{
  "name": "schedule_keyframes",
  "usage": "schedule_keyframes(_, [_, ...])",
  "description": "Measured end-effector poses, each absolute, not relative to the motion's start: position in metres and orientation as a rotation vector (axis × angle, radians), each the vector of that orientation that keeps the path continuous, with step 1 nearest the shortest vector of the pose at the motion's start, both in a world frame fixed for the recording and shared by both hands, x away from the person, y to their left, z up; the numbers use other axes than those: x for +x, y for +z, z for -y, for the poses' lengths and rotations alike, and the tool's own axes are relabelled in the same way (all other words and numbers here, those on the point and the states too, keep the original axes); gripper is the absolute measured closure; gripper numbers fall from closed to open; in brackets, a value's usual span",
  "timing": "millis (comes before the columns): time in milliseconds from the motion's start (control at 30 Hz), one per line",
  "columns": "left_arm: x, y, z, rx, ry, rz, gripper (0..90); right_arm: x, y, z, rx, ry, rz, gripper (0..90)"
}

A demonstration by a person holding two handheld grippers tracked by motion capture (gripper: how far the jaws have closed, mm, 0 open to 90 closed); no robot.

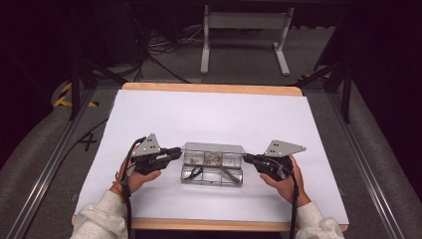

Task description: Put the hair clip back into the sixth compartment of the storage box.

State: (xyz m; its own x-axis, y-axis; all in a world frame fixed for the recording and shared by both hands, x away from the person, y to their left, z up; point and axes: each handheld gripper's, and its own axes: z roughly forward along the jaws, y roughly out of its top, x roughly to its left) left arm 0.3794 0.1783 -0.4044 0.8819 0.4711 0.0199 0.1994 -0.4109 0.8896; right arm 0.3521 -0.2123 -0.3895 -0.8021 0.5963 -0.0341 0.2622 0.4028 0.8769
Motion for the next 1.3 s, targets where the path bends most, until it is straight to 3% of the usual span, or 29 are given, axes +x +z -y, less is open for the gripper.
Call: schedule_keyframes(1300, [0.362, -0.408, -0.173, 2.109, 0.348, -0.423, 80.5, 0.333, -0.397, 0.206, 0.695, 1.32, -2.371, 90.0])
